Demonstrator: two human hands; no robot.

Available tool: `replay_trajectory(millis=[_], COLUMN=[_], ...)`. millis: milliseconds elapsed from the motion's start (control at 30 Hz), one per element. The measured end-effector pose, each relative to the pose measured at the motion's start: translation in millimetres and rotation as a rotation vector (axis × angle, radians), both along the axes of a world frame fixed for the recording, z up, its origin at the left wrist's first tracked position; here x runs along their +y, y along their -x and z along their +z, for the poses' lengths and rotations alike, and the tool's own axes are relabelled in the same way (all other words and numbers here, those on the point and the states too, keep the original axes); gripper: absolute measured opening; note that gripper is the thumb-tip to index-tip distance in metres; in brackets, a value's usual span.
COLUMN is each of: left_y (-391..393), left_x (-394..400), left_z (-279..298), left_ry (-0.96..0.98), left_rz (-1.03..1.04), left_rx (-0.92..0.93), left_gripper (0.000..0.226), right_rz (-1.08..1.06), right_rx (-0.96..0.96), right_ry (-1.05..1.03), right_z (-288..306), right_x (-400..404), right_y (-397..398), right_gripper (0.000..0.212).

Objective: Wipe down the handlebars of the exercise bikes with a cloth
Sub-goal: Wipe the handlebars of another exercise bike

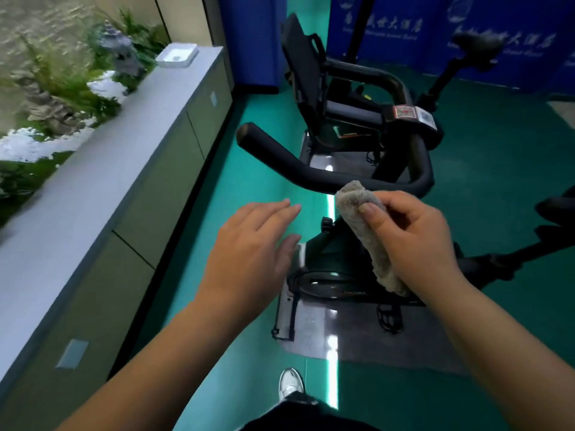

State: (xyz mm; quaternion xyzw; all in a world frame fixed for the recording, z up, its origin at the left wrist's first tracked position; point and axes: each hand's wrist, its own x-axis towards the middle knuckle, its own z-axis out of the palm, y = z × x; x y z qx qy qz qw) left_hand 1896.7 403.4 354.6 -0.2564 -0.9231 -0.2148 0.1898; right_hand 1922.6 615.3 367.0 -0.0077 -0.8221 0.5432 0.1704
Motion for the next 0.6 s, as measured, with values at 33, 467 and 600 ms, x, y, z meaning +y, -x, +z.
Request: replay_trajectory(millis=[33,467,600], left_y=[2.9,81.5,85.0], left_x=[-2.2,-22.4,-21.0], left_z=[11.2,58.9,60.6], left_ry=[-0.026,-0.091,-0.163], left_rz=[0.030,0.256,0.284], left_rx=[0.029,-0.095,-0.079], left_gripper=[0.039,0.040,0.029], right_rz=[0.023,0.212,0.299], right_rx=[0.036,0.184,0.328], right_ry=[-0.015,-0.256,-0.313], right_z=[9.7,37.2,48.5], right_x=[-1.2,-13.0,-34.3], right_y=[7.3,94.6,126.3], right_gripper=[0.016,0.020,0.032])
